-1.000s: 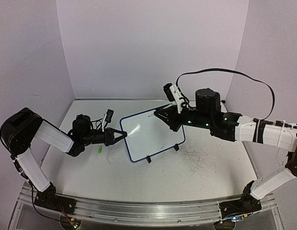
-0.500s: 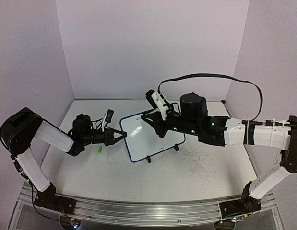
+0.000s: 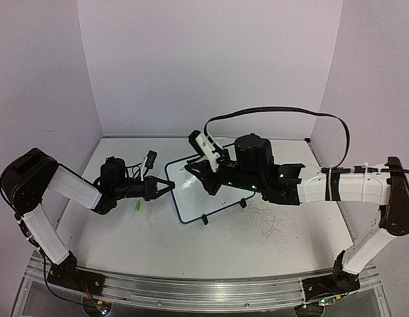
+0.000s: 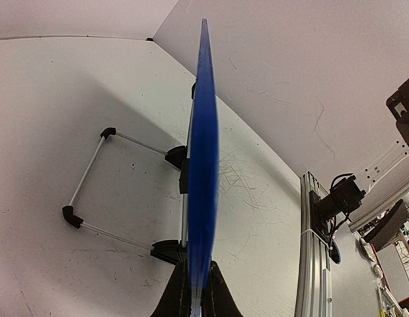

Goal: Write a sentence on the whiteboard

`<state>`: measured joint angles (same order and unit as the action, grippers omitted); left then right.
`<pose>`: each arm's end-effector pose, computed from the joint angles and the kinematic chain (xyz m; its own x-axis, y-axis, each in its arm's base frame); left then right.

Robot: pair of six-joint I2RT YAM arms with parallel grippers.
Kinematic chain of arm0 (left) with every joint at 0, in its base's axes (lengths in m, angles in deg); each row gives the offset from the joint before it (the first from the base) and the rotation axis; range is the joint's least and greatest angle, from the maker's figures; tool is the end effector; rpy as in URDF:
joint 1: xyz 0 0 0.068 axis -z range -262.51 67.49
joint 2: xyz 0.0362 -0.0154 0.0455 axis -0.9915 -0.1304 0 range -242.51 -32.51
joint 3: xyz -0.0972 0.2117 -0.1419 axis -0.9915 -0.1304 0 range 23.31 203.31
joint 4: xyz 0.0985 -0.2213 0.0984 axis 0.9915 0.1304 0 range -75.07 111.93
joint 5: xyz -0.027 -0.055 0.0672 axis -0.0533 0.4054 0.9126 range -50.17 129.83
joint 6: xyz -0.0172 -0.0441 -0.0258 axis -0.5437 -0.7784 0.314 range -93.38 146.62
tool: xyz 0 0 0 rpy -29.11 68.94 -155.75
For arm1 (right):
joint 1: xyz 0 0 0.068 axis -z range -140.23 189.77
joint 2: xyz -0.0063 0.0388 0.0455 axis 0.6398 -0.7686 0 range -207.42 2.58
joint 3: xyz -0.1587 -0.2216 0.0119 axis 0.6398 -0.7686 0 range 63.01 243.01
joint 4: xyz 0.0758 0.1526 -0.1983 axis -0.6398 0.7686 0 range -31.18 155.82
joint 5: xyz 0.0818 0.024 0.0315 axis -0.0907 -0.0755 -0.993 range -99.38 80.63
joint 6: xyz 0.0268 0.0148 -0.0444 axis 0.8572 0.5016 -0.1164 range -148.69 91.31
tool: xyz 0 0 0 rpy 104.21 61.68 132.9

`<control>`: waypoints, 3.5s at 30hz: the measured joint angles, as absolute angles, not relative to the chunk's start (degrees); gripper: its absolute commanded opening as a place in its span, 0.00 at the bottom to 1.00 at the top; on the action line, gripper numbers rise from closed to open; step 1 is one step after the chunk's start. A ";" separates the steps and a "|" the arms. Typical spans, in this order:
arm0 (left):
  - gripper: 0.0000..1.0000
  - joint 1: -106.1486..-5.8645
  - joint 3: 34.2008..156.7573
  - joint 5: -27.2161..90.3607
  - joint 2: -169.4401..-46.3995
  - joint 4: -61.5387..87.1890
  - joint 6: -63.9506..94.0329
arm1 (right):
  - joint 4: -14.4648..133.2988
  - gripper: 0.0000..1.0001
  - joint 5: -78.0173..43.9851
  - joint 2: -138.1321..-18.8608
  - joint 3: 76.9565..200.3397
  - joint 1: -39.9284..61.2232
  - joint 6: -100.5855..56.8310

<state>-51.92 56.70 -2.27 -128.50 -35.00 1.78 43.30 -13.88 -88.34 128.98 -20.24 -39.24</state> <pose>0.2560 -0.1791 0.1641 -0.5665 -0.0272 -0.8236 0.7743 0.3246 -0.5432 0.1873 0.3302 0.3106 0.0846 -0.2185 -0.9722 -0.9019 0.3979 -0.1679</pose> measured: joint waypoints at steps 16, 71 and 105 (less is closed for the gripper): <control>0.00 -51.94 56.74 -2.27 -128.48 -34.57 2.00 | 43.34 0.00 -8.56 -97.98 134.69 -21.39 -39.30; 0.00 -51.93 57.79 -3.13 -128.61 -33.95 2.20 | 38.71 0.00 -2.98 -105.13 138.56 -21.39 -39.59; 0.00 -51.98 57.79 -3.08 -128.61 -33.47 2.17 | 38.66 0.00 -1.01 -106.01 139.13 -21.41 -39.13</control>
